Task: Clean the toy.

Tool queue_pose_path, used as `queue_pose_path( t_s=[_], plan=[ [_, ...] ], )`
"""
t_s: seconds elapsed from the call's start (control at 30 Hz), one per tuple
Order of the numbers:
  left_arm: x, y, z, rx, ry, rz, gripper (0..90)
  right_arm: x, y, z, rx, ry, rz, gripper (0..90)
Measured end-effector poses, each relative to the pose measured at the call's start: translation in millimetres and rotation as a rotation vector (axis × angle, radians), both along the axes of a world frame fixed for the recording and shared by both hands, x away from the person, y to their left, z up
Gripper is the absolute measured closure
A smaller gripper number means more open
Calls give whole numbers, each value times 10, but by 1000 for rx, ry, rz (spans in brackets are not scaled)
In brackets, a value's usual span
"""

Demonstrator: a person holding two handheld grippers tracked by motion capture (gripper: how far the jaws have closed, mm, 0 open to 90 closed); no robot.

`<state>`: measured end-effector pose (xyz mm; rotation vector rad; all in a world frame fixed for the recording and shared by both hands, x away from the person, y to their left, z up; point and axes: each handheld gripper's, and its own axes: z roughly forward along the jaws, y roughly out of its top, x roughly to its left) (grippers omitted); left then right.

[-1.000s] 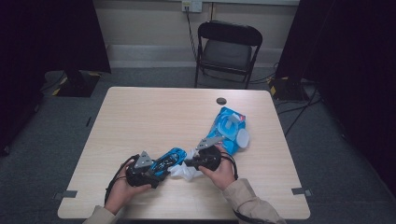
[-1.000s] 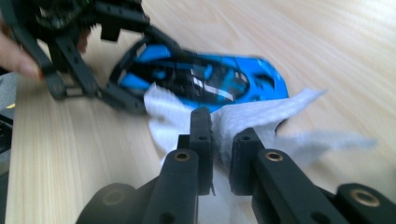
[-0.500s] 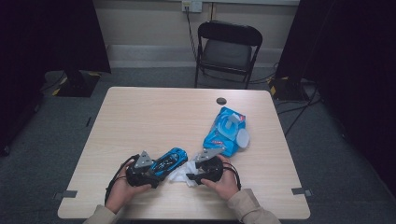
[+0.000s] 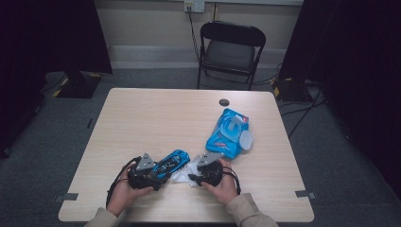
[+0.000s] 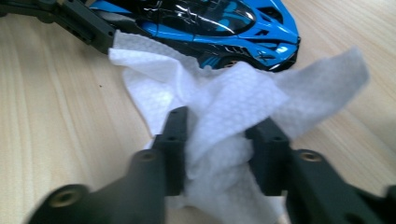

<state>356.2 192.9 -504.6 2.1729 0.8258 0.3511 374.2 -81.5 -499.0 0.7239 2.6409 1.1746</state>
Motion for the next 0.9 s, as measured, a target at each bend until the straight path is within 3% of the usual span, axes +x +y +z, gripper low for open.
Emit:
queue_pose_path(
  t_s=[0.17, 0.5, 0.7, 0.9],
  plan=[
    [0, 0, 0, 0, 0, 0, 235, -27, 38, 16, -3, 25, 21, 827],
    [0, 0, 0, 0, 0, 0, 235, 6, 51, 51, 5, 85, -8, 862],
    [0, 0, 0, 0, 0, 0, 235, 49, 47, 297, 112, 81, -3, 864],
    [0, 0, 0, 0, 0, 0, 235, 84, 159, 508, 153, 54, 10, 864]
  ],
)
